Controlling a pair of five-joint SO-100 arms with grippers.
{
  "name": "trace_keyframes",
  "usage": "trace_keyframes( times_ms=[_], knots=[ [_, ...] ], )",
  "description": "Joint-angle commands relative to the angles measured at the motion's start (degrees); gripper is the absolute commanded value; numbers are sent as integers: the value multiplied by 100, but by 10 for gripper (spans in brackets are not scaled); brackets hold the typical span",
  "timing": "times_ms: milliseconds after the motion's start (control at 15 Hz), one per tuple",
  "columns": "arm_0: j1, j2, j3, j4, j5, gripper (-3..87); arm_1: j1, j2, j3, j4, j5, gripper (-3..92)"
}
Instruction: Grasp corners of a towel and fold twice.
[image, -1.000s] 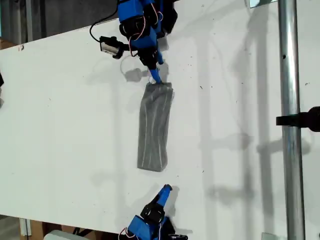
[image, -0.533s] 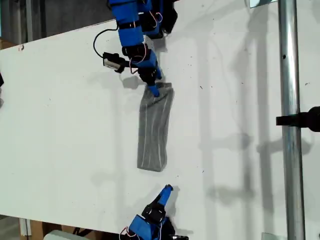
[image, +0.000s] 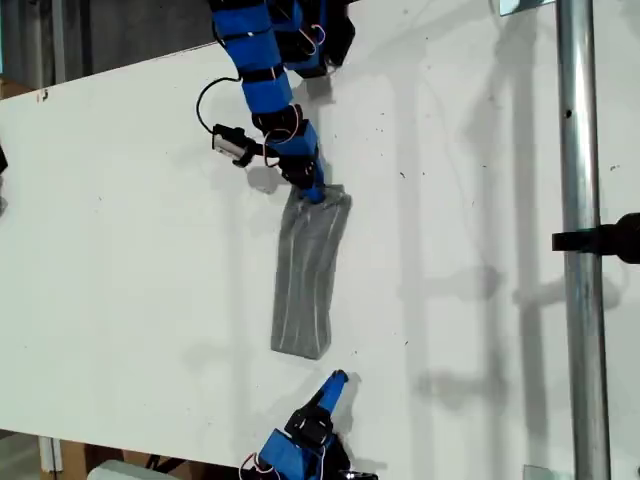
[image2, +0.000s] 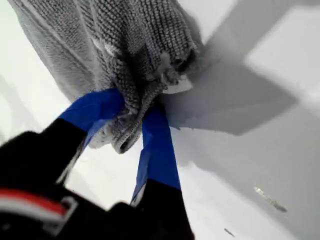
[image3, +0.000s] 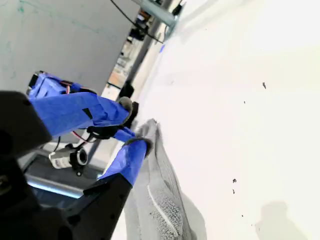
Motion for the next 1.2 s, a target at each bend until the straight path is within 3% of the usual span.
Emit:
trace_keyframes(
  times_ms=[0,200,333,400,467,600,667,1133],
  knots=[
    [70,35,-114,9,0,106,-62,861,-114,1336,-149,-1],
    [62,35,-123,9,97,106,-360,1872,-563,4113,-158,-1],
    [62,35,-114,0,123,106,-773,2716,-940,5950,255,-1],
    [70,35,-97,-18,114,105,-1020,3217,-1143,6671,554,-1],
    [70,35,-97,-18,114,105,-1169,3902,-1310,6688,527,-1],
    [35,35,-105,-18,141,105,-844,5080,-396,4474,-413,-1],
    [44,35,-123,-18,149,105,-756,4992,-281,3779,-633,-1],
    [18,35,-114,-18,97,109,-264,1749,-1195,334,-1512,-1]
  ],
)
